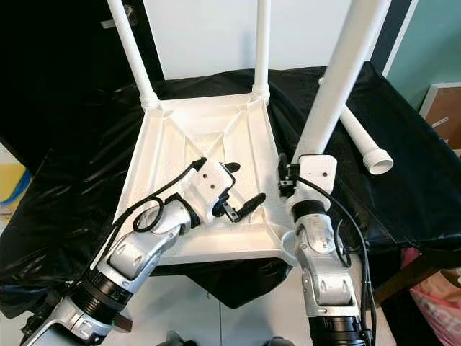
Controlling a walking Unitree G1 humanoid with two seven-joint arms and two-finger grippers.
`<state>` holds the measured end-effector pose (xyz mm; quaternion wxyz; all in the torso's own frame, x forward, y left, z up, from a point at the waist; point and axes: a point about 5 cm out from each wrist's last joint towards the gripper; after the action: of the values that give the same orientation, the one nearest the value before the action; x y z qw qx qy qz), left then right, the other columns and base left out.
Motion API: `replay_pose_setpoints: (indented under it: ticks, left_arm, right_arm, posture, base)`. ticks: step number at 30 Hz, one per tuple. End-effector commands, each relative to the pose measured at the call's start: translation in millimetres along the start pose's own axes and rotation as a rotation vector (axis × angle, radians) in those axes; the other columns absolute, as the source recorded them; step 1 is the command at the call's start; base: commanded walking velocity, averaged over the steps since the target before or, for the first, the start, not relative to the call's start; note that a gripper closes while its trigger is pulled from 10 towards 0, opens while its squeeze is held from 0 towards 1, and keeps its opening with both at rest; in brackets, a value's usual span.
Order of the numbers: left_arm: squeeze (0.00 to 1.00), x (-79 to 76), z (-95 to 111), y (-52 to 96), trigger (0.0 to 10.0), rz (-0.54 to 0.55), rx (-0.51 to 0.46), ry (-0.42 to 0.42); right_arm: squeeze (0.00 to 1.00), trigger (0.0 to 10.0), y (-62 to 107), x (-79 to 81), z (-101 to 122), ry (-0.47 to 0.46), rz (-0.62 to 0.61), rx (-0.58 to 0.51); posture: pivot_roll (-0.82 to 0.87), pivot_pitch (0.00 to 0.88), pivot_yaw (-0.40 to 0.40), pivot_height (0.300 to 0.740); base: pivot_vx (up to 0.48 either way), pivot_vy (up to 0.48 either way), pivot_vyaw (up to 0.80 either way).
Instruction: Building children table
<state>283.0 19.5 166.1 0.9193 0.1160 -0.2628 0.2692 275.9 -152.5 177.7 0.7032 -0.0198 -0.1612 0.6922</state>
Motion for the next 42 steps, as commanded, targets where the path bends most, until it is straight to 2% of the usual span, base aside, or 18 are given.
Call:
replay_pose_setpoints:
  ticks: [1, 9, 11, 18, 20, 22, 28, 30, 33, 36, 42]
  left_arm:
    - [0.00, -3.4, -5.7, -0.2, 10.0, -0.017, 0.030, -0.028]
    - [0.00, -12.2, -22.7, 2.2, 10.0, -0.068, 0.127, -0.124]
    - [0.00, -7.1, -33.2, 4.5, 10.0, -0.062, 0.193, -0.182]
    - [0.00, -1.2, -39.9, 8.5, 10.0, -0.050, 0.230, -0.202]
    - [0.00, 5.7, -47.8, 15.4, 10.0, -0.045, 0.266, -0.228]
    - [0.00, 5.7, -47.8, 15.4, 10.0, -0.045, 0.266, -0.228]
    - [0.00, 32.0, -72.2, 41.1, 10.0, -0.048, 0.379, -0.340]
    - [0.00, 35.0, -74.5, 43.9, 10.0, -0.050, 0.391, -0.353]
    - [0.00, 50.2, -83.4, 55.4, 10.0, -0.049, 0.447, -0.424]
    - [0.00, 63.3, -79.9, 57.2, 10.0, -0.008, 0.449, -0.444]
    - [0.00, 66.6, -59.5, 45.5, 10.0, 0.052, 0.364, -0.406]
  right_arm:
    - [0.00, 10.0, 2.0, 2.8, 1.6, 0.000, 0.003, -0.011]
    - [0.00, 10.0, 6.6, 1.9, -0.1, 0.004, -0.008, -0.002]
    - [0.00, 10.0, 6.9, 1.1, -0.5, 0.005, -0.015, 0.000]
    - [0.00, 10.0, 6.9, 1.0, -1.0, 0.006, -0.019, 0.006]
    - [0.00, 10.0, 6.2, 0.8, -1.5, 0.007, -0.020, 0.009]
    - [0.00, 10.0, 6.2, 0.8, -1.5, 0.007, -0.020, 0.009]
    - [0.00, 10.0, 3.0, 2.7, -2.2, 0.003, -0.008, 0.015]
    - [0.00, 10.0, 2.8, 2.9, -2.3, 0.003, -0.007, 0.016]
    - [0.00, 10.0, 1.9, 2.7, -1.8, 0.004, -0.005, 0.015]
    - [0.00, 10.0, 2.1, 1.3, -1.1, 0.007, -0.010, 0.012]
    - [0.00, 10.0, 3.6, 1.0, -0.7, 0.006, -0.018, 0.010]
  posture:
    - [-0.17, 0.104, 0.086, 0.740]
    - [-0.17, 0.111, 0.097, 0.740]
    - [-0.17, 0.111, 0.097, 0.740]
    - [-0.16, 0.117, 0.093, 0.740]
    - [-0.16, 0.121, 0.085, 0.740]
    - [-0.16, 0.121, 0.085, 0.740]
    - [-0.14, 0.126, 0.076, 0.740]
    - [-0.14, 0.126, 0.076, 0.740]
    - [-0.15, 0.129, 0.080, 0.740]
    - [-0.15, 0.130, 0.085, 0.740]
    - [-0.16, 0.130, 0.090, 0.740]
  base:
    - [0.000, 0.000, 0.00]
    - [0.000, 0.000, 0.00]
    - [0.000, 0.000, 0.00]
    - [0.000, 0.000, 0.00]
    - [0.000, 0.000, 0.00]
    - [0.000, 0.000, 0.00]
    - [0.000, 0.000, 0.00]
    - [0.000, 0.000, 0.00]
    - [0.000, 0.000, 0.00]
    - [0.000, 0.000, 0.00]
    - [0.000, 0.000, 0.00]
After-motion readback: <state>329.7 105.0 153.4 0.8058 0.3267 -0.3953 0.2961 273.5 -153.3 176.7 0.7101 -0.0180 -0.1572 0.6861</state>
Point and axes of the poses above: a point about 5 cm out from each wrist's last joint towards the gripper, its own y axis pointing back from the gripper into the wrist, its own z axis along the axis of the wrist's last joint, x = y × z, and after that the axes turned 13 degrees about -y, right-handed
